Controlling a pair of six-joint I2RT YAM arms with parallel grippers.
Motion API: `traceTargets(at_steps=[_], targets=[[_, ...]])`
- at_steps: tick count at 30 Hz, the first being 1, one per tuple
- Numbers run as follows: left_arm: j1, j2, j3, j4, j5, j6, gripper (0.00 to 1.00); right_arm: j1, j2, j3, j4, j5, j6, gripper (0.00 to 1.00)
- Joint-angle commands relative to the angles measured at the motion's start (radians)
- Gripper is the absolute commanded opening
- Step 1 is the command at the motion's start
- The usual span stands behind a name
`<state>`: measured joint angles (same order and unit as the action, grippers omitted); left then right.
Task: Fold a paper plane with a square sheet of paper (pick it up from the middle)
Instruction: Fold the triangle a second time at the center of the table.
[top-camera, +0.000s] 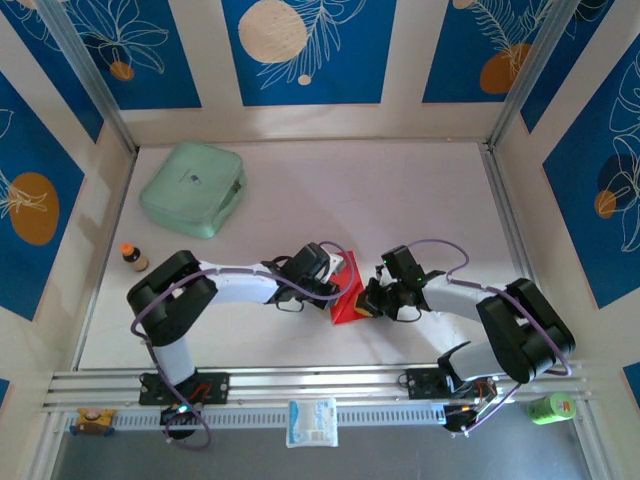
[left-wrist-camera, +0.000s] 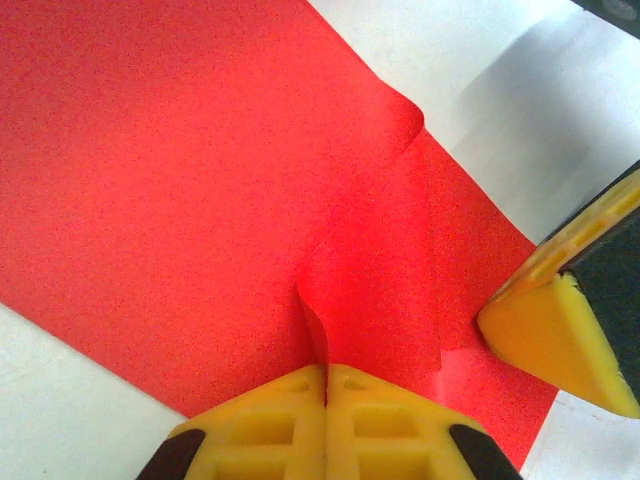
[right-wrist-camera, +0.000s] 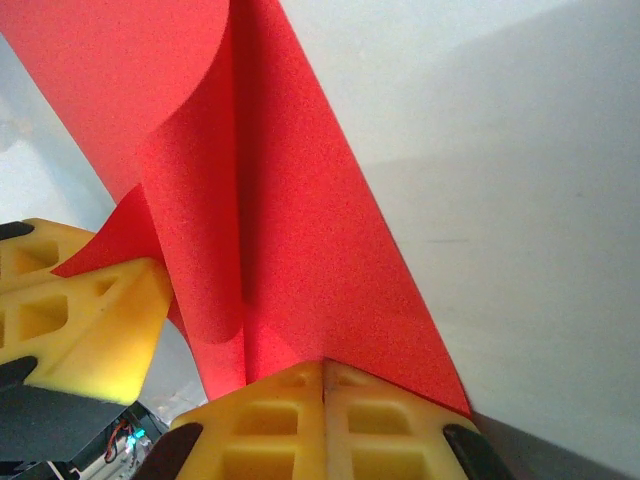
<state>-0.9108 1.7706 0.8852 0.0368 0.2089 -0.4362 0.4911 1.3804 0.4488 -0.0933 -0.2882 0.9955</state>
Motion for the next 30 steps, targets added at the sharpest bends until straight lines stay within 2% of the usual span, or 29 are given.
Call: traceTargets(at_steps=[1,30], targets=[[0.009,0.012,-0.001,-0.014,0.004,0.007,0.00,-0.005,0.012,-0.016,-0.033,0.000,-0.014,0.00],[0.008,0.000,-0.018,0.000,-0.016,-0.008,0.00,-0.013,0.000,-0.010,-0.041,-0.001,-0.015,0.00]])
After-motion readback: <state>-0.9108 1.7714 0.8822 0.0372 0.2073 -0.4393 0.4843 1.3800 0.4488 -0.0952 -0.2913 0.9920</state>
